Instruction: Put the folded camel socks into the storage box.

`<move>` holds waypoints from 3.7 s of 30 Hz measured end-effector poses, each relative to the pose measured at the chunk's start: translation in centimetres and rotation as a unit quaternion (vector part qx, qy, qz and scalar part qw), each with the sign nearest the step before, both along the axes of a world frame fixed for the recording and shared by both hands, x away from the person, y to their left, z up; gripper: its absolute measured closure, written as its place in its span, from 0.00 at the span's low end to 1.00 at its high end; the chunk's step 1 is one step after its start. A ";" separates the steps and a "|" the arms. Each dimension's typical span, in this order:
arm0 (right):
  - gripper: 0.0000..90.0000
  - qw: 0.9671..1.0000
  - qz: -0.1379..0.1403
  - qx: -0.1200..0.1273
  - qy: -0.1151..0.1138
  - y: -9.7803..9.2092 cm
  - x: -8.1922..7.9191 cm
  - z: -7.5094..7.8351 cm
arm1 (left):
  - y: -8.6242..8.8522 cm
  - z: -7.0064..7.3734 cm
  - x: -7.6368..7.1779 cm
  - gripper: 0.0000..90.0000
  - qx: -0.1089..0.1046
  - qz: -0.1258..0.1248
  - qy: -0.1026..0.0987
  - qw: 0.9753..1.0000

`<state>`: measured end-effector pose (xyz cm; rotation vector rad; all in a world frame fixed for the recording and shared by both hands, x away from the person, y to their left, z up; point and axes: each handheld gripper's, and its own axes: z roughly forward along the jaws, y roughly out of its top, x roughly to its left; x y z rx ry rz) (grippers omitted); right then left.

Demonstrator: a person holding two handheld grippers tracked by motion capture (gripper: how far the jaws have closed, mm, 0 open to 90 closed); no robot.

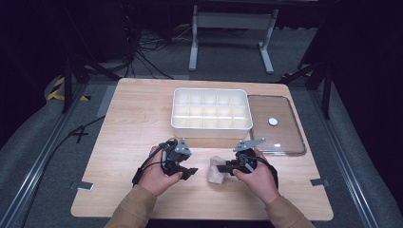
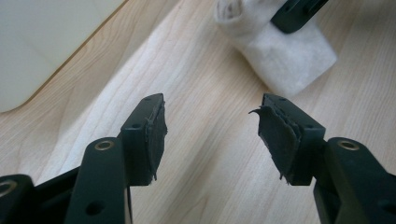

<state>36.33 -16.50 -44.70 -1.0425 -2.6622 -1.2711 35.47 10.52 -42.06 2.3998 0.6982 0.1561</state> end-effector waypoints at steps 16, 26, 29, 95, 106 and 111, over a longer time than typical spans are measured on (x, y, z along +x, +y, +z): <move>0.84 0.997 -0.019 0.000 -0.075 -1.4 -0.4 2.6 | 1.0 0.3 0.4 0.46 -0.001 0.020 -0.002 1.000; 0.84 0.995 -0.023 -0.007 -0.095 -2.6 0.9 4.8 | 2.0 0.5 0.6 0.46 -0.003 0.037 -0.005 0.999; 0.84 0.995 -0.020 -0.020 -0.096 -3.0 1.8 5.9 | 2.1 0.6 0.6 0.46 -0.002 0.035 -0.005 0.999; 0.82 0.973 -0.055 -0.201 -0.100 -3.5 14.9 7.8 | 6.8 0.5 -0.4 0.43 0.003 0.110 0.022 0.994; 0.82 0.966 -0.052 -0.229 -0.109 -3.0 15.2 6.8 | 7.0 0.5 -0.6 0.43 0.004 0.112 0.023 0.993; 0.82 0.960 -0.043 -0.256 -0.108 -2.8 15.2 6.4 | 6.8 0.4 -0.5 0.43 0.005 0.110 0.023 0.994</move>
